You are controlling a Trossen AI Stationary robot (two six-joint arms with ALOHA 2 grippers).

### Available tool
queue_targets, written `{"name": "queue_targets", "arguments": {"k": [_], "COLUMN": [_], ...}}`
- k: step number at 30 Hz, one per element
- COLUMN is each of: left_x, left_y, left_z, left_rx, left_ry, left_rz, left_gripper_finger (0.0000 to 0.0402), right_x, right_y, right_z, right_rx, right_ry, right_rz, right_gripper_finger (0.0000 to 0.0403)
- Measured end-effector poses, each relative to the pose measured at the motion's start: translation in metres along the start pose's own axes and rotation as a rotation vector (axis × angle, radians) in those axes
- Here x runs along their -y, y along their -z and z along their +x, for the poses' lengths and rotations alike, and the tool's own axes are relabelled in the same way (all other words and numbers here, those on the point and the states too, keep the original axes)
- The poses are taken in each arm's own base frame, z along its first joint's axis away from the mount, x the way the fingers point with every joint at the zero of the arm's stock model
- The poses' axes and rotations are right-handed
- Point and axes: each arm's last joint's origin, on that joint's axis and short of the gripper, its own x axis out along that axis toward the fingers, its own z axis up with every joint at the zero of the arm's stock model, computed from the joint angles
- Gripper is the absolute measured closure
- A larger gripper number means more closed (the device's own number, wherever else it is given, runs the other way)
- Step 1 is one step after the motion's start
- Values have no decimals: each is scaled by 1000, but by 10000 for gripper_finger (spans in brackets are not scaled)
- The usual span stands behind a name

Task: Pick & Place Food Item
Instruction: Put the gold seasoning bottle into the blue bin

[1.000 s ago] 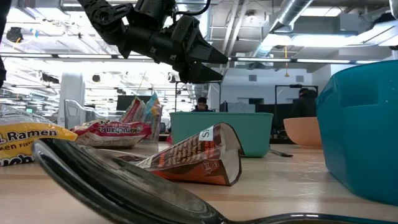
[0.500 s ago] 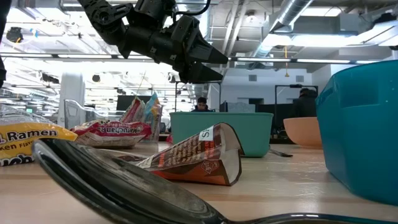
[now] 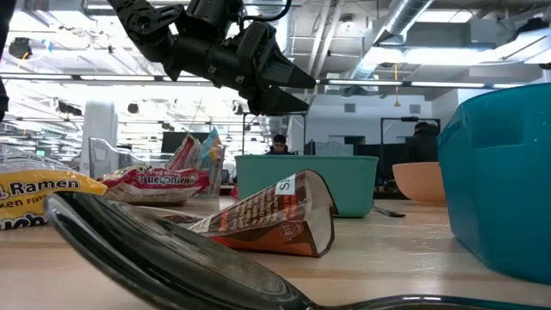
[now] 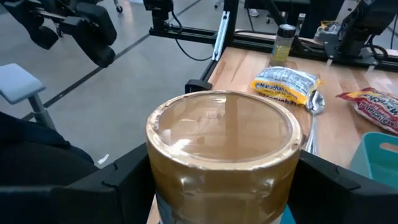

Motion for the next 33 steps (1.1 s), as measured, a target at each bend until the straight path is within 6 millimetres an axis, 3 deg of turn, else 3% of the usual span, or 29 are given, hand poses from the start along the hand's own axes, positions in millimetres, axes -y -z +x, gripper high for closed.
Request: {"name": "queue_targets", "arguments": {"k": [18, 33], "left_x": [0, 0], "left_y": [0, 0], "left_z": [0, 0], "left_rx": [0, 0], "left_ry": [1, 0], "left_rz": [0, 0], "left_gripper_finger": [27, 27], "right_x": [-15, -13], "right_y": [18, 31], "right_z": [13, 27], "right_rx": [8, 76], "right_ry": [79, 179], "right_rz": [-8, 14], "right_gripper_finger": [121, 121]}}
